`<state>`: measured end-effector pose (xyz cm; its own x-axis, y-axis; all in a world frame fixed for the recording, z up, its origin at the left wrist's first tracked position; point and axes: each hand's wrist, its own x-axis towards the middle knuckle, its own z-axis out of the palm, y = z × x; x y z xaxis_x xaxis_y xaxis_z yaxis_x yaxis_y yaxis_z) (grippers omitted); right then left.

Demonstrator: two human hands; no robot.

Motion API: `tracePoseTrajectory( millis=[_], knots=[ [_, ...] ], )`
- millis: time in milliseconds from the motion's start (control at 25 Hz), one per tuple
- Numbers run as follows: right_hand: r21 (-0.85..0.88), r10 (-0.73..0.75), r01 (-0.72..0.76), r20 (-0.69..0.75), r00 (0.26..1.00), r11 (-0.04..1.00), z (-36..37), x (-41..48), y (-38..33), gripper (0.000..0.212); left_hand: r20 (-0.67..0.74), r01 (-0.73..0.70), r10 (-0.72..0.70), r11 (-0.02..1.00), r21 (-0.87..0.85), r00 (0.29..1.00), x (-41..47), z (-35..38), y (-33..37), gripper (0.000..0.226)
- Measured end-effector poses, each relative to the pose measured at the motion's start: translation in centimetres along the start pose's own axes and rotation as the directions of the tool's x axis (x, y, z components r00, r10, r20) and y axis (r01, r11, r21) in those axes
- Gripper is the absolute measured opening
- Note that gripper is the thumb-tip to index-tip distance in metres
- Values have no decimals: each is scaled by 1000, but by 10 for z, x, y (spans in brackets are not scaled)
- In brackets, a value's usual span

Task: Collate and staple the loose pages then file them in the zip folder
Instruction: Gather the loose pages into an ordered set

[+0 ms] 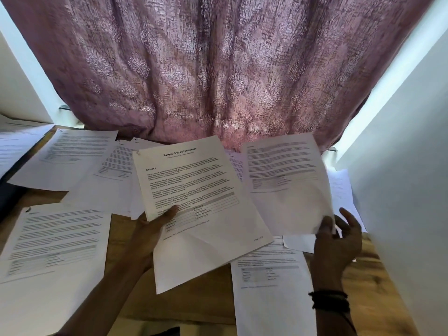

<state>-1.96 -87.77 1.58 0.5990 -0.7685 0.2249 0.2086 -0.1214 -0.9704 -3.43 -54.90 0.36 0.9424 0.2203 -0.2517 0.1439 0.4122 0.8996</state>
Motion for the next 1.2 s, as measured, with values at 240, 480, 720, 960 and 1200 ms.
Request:
tracePoseTrajectory(
  millis=[240,480,720,960,1200],
  knots=[
    [203,304,-424,441,844,882,16,-38,-11,46,1,53,-53,999,14,999,13,7,0,21],
    [49,365,-627,776,514,777,22,-40,-11,48,-6,63,-63,997,-35,998,21,6,5,16],
    [-126,315,-502,896,312,856,33,-9,-13,62,173,-116,122,992,-43,977,26,6,20,75],
    [-172,232,-195,910,344,966,58,-4,-18,36,284,-367,317,919,144,905,28,26,37,37],
    [-28,101,-161,881,462,987,64,-33,7,33,186,-481,445,829,285,876,24,55,30,28]
  ],
)
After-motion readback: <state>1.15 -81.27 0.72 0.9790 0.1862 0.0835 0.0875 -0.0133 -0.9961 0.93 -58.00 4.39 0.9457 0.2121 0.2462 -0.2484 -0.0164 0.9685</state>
